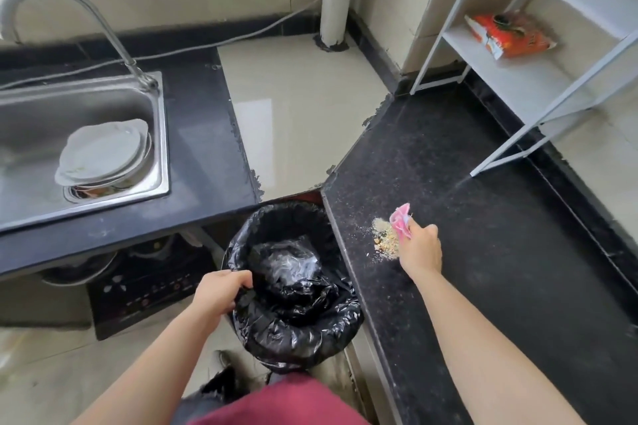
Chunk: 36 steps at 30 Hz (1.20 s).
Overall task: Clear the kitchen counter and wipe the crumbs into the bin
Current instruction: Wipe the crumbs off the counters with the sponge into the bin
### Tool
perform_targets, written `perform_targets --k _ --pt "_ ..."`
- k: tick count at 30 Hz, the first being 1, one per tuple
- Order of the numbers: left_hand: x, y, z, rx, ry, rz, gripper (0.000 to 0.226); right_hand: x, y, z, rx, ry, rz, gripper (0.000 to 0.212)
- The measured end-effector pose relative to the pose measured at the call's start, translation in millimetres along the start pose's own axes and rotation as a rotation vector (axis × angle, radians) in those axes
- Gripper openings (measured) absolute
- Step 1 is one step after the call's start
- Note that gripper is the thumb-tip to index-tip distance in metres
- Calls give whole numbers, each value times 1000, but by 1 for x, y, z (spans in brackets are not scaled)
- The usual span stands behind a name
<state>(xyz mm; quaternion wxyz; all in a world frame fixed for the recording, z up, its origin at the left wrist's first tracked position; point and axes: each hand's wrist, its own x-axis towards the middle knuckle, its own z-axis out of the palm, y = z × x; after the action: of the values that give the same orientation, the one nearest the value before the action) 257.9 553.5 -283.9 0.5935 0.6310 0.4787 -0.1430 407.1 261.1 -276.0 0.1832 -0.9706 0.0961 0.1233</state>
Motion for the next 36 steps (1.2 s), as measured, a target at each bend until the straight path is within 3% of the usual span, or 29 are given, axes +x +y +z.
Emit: perform_targets --k 3,8,10,16,20,21,23,24,26,30,33,36 --pt "0 -3 1 -12 -4 -5 14 -29 -18 17 23 -34 -104 41" --pt "-2 -9 2 6 9 -6 19 -71 -56 35 227 -288 -271 23" --pt "-2 -9 2 10 10 6 19 -69 -61 27 289 -300 -307 22" --pt "-7 -6 2 22 23 8 25 -2 -36 -22 278 -136 -128 26" --pt "-3 -10 3 43 42 40 50 36 -19 -28 136 -113 -16 45" --pt "-3 -10 3 46 49 51 45 38 -20 -24 96 -121 -26 50" --pt "-7 -6 4 69 52 63 17 32 -29 -11 59 -112 -77 53" --pt "-8 -5 4 72 47 70 14 23 -37 -3 67 -113 -116 49" --pt "-9 -4 4 70 33 85 24 -2 -56 12 143 -181 -206 44" --pt "-11 -3 2 65 39 89 22 -33 -74 19 151 -418 -510 29" --pt "-12 -7 2 70 38 98 21 -28 -55 0 203 -295 -481 33" --pt "-14 -14 5 70 34 98 21 -19 -10 -23 163 -82 -193 31"
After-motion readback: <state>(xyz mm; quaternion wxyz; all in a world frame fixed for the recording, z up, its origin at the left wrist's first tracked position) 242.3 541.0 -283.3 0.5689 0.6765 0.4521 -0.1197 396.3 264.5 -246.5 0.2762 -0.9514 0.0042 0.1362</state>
